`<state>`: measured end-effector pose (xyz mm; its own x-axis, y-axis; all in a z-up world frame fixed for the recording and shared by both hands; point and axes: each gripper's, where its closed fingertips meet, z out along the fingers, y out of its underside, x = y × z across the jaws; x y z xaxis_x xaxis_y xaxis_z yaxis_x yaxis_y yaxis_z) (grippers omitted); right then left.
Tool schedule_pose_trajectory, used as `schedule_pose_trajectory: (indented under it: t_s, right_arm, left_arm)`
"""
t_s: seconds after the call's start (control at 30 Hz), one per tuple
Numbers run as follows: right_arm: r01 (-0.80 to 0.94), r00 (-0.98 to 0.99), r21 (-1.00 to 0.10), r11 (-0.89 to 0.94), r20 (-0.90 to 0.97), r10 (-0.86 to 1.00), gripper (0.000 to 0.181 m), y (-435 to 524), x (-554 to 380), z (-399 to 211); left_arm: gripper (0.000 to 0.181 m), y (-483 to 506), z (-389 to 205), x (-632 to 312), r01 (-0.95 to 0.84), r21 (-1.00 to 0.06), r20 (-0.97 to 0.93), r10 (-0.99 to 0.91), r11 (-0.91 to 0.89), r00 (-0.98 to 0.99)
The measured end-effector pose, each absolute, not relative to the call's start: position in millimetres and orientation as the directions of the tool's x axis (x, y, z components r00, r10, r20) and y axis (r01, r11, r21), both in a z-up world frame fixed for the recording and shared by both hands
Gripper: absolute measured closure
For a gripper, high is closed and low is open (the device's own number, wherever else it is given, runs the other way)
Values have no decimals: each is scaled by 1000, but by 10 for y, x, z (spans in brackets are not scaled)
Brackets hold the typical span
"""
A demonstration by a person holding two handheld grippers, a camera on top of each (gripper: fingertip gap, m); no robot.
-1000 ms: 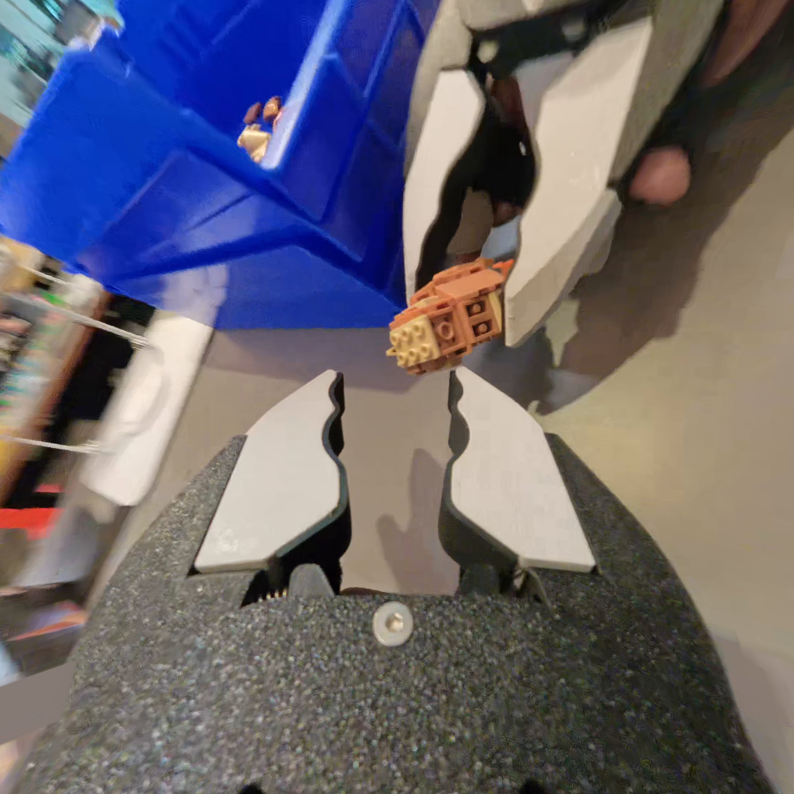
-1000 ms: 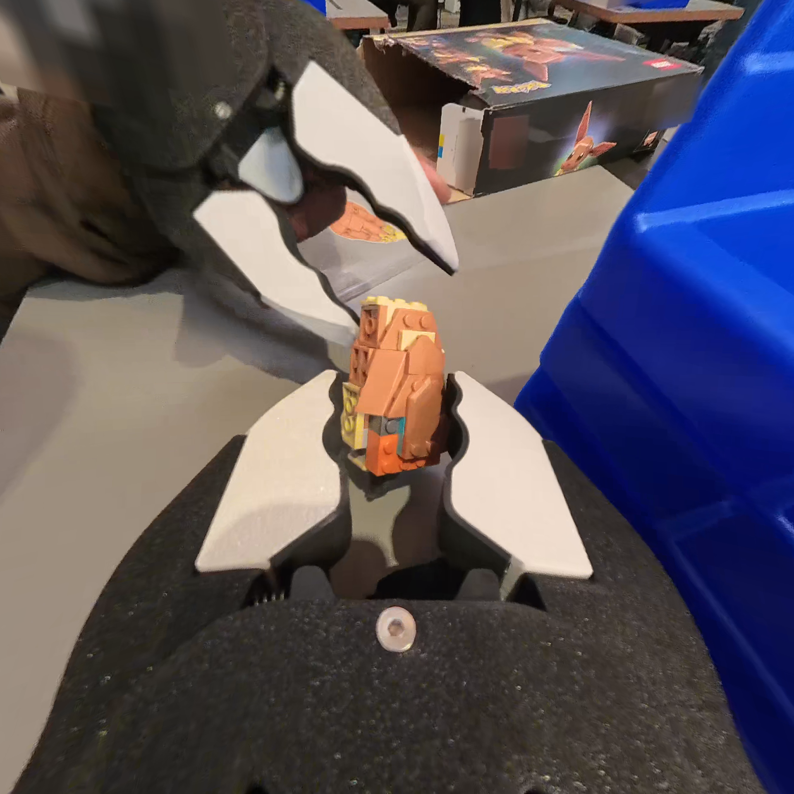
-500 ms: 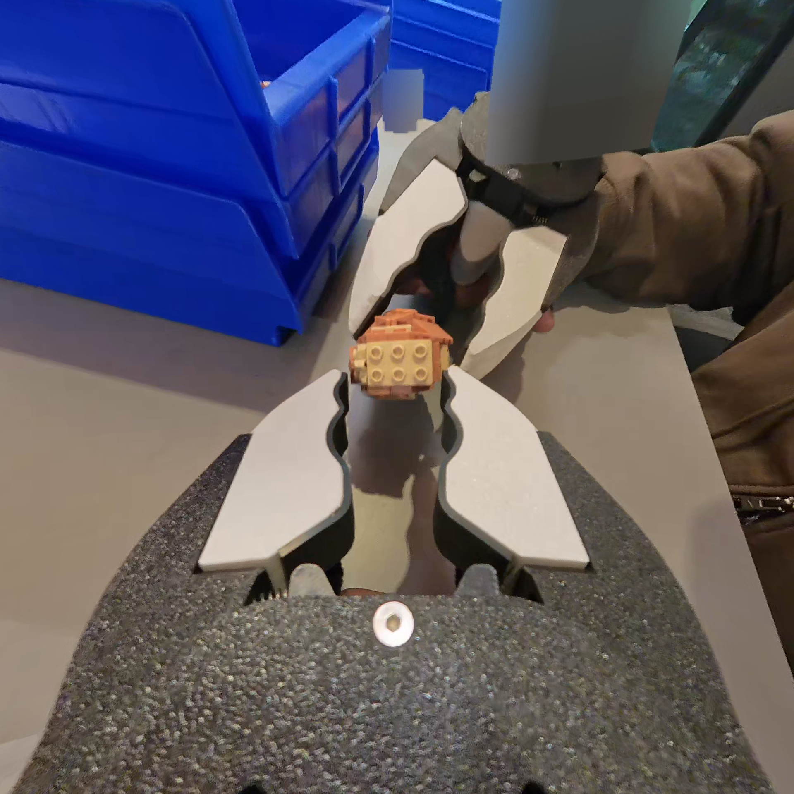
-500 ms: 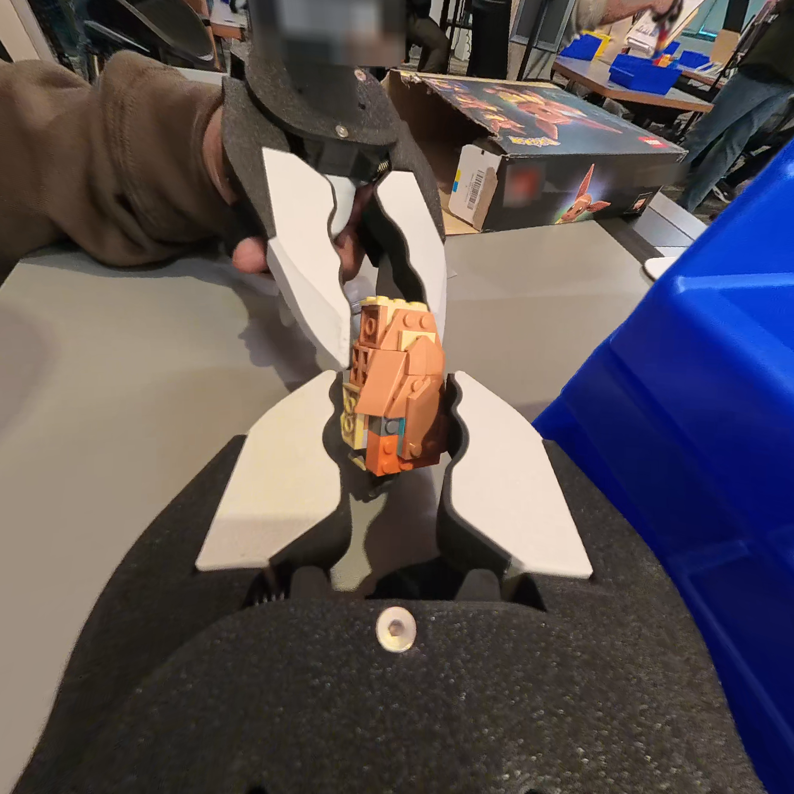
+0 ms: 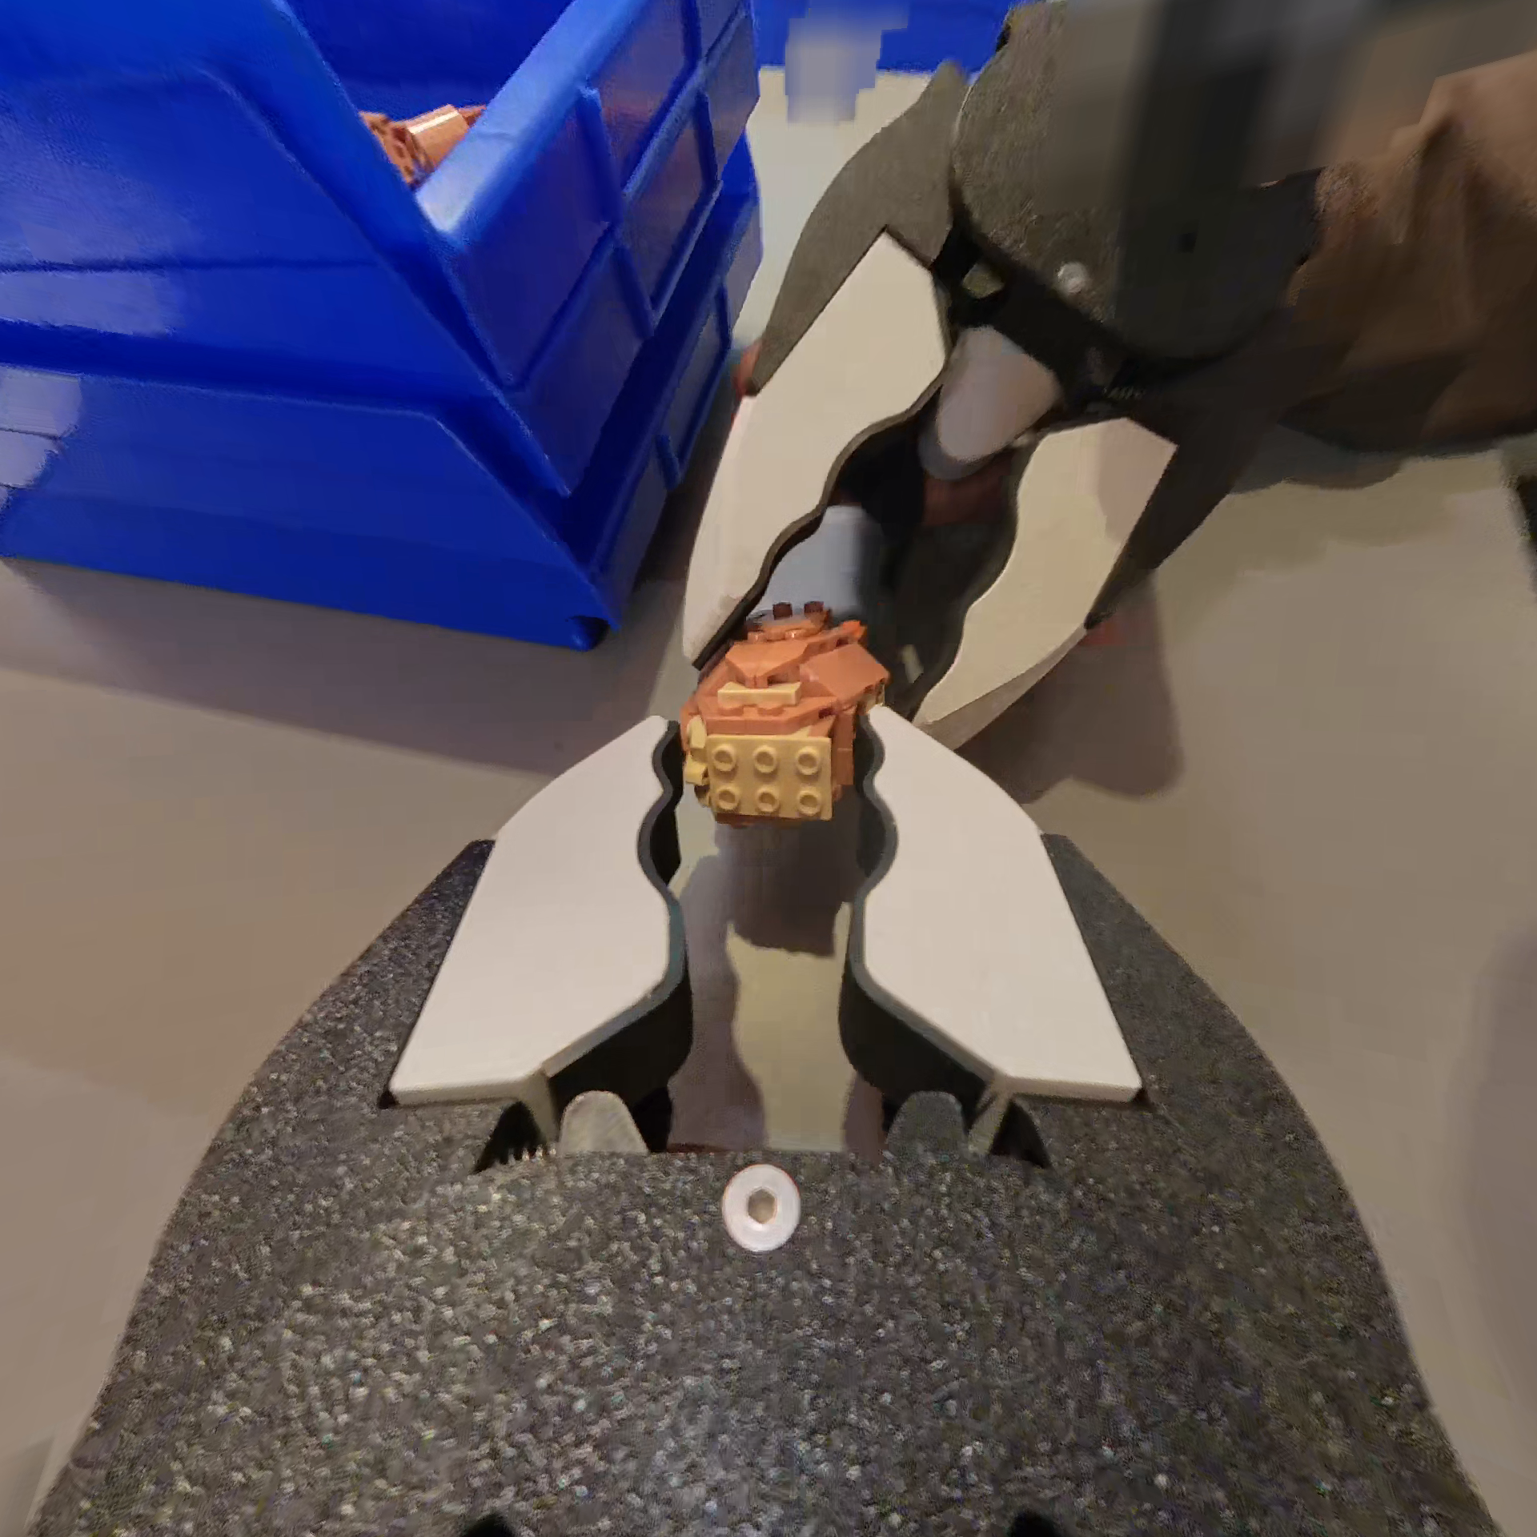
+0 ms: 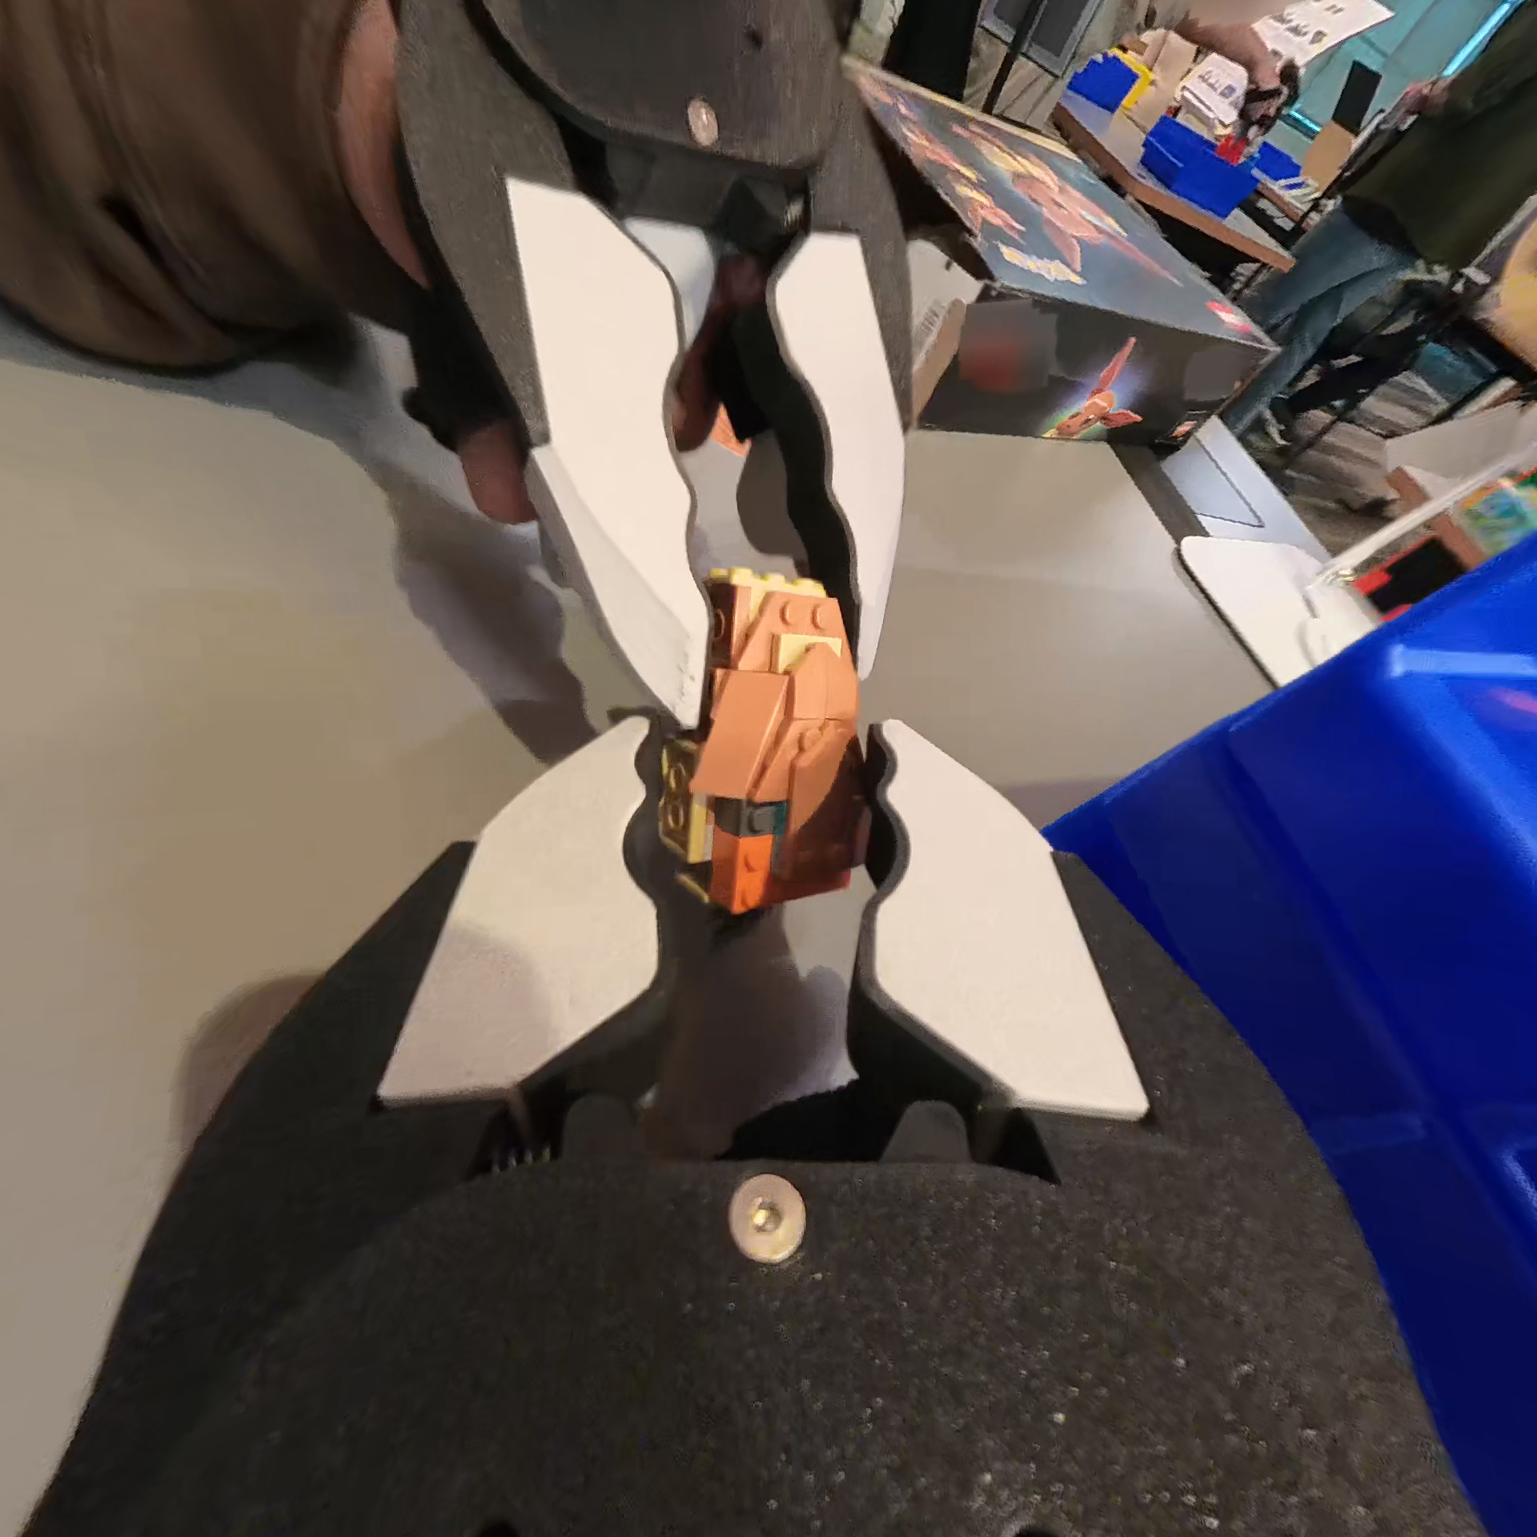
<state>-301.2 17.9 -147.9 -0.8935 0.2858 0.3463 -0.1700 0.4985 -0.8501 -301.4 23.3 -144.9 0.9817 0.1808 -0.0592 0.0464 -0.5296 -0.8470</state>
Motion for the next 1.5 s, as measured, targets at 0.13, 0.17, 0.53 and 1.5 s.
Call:
schedule_pose_trajectory:
  t_s: [0.13, 0.17, 0.53, 1.5]
  right_arm:
    - [-276, -798, -723, 633, 540, 268, 141, 244, -3084, -1507]
    - [-291, -778, -704, 648, 568, 268, 142, 249, -3097, -1493]
    - [-347, -739, -645, 681, 635, 225, 145, 127, -3034, -1466]
    - [-134, -886, -816, 562, 353, 301, 146, 198, -3075, -1504]
  left_arm:
    - [142, 95, -1478, -3117, -33, -734, -255, 230, -678, 939]
    - [142, 70, -1471, -3117, -33, -719, -267, 232, -694, 935]
    - [142, 58, -1459, -3069, -28, -662, -294, 225, -749, 929]
    - [139, 204, -1449, -3114, -20, -813, -154, 183, -582, 971]
